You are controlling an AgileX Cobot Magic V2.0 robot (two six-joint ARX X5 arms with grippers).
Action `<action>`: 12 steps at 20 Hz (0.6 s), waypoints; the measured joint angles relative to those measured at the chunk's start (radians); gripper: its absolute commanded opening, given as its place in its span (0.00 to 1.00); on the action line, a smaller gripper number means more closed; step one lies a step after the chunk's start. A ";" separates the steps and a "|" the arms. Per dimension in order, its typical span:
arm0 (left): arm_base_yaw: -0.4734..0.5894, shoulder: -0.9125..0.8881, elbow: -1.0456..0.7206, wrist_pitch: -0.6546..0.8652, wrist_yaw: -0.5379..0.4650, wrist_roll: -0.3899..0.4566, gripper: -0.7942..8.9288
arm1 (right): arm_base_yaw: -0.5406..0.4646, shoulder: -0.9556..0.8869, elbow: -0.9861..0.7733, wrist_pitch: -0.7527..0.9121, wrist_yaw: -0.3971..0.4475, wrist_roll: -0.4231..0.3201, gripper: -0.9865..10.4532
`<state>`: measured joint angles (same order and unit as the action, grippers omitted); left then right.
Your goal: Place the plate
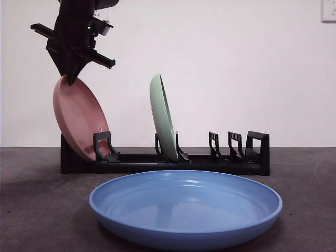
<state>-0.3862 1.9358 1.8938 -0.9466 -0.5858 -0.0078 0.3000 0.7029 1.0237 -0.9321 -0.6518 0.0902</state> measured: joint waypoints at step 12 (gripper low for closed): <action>-0.006 0.002 0.177 -0.122 0.000 0.043 0.09 | 0.000 0.000 0.000 0.000 0.000 0.000 0.56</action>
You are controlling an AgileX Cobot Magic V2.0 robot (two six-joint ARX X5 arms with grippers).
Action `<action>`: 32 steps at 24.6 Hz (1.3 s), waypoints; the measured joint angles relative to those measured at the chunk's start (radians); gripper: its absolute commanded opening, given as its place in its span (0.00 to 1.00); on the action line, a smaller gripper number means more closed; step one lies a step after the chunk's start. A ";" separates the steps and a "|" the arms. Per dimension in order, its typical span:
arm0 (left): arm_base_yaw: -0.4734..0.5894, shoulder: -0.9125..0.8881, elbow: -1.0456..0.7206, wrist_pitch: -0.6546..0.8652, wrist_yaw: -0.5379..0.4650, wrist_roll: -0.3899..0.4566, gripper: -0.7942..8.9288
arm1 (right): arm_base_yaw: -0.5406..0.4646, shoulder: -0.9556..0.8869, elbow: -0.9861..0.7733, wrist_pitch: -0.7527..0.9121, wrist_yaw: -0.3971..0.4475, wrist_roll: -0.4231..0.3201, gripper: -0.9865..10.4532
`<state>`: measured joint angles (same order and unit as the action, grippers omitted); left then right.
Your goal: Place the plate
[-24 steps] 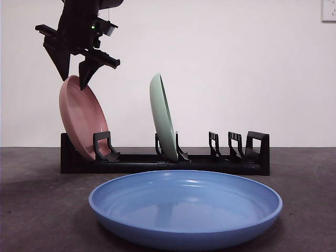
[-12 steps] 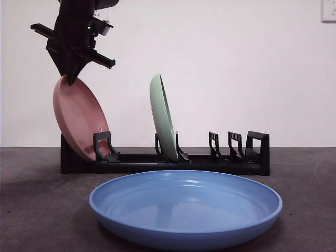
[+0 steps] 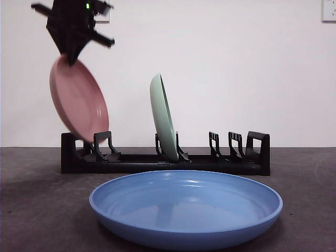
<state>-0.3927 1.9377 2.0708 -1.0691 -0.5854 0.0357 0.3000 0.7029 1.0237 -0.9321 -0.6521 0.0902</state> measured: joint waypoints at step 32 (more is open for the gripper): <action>-0.018 -0.673 -0.370 -0.200 0.689 -0.088 0.09 | 0.000 0.000 0.000 0.002 0.000 0.000 0.56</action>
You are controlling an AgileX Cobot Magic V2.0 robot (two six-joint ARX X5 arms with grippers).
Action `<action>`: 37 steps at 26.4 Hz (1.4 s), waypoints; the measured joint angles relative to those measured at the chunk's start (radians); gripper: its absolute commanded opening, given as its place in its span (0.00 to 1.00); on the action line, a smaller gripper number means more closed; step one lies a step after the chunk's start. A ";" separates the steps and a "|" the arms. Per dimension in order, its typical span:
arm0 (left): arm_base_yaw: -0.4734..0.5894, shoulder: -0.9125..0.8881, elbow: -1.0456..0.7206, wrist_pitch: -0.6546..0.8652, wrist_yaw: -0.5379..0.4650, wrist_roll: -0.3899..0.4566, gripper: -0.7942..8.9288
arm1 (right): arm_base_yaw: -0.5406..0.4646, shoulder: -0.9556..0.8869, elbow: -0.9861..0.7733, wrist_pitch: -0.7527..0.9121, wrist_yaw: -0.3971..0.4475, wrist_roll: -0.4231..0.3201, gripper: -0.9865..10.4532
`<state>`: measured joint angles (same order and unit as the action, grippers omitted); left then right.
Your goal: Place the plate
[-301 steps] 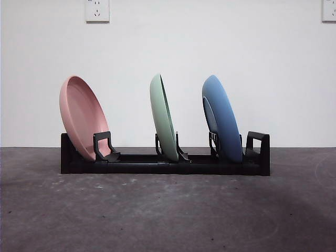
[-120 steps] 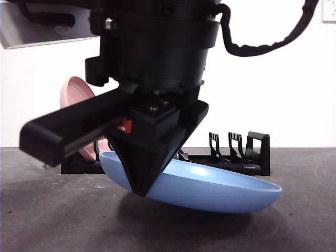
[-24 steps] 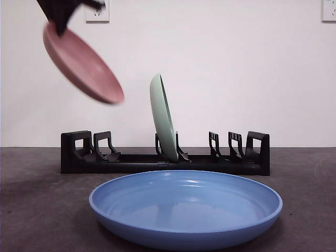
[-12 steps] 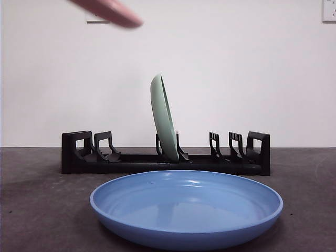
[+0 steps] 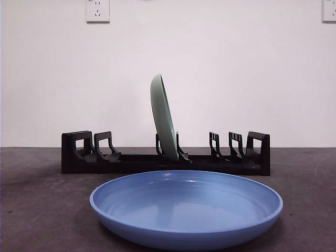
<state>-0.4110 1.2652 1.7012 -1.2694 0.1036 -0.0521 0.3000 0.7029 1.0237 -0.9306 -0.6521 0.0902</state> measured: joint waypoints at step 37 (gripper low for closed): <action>-0.127 0.254 -0.745 0.835 0.254 -0.121 0.09 | 0.000 0.002 0.000 0.000 0.005 0.004 0.56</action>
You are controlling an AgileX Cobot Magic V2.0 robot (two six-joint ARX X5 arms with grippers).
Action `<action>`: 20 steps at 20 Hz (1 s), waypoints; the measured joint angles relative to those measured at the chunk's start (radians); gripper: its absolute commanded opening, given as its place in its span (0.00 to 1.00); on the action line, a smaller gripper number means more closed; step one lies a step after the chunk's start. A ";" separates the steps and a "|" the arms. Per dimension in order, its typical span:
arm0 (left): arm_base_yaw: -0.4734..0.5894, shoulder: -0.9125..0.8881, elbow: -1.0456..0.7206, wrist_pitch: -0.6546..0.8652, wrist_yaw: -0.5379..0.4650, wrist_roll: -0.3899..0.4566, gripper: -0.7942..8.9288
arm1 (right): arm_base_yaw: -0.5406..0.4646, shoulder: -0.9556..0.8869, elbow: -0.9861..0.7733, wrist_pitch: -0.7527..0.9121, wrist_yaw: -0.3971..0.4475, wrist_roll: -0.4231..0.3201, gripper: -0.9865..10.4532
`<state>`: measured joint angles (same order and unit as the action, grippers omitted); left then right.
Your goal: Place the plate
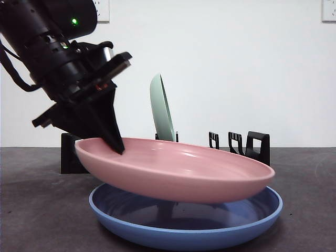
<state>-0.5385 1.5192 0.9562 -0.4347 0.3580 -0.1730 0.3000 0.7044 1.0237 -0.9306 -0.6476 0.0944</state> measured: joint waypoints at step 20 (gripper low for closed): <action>-0.056 0.013 0.000 0.040 -0.093 -0.026 0.15 | 0.000 0.000 0.000 0.000 0.000 0.018 0.56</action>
<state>-0.5941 1.5326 0.9562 -0.3943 0.2646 -0.1993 0.3000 0.7044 1.0237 -0.9306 -0.6476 0.1127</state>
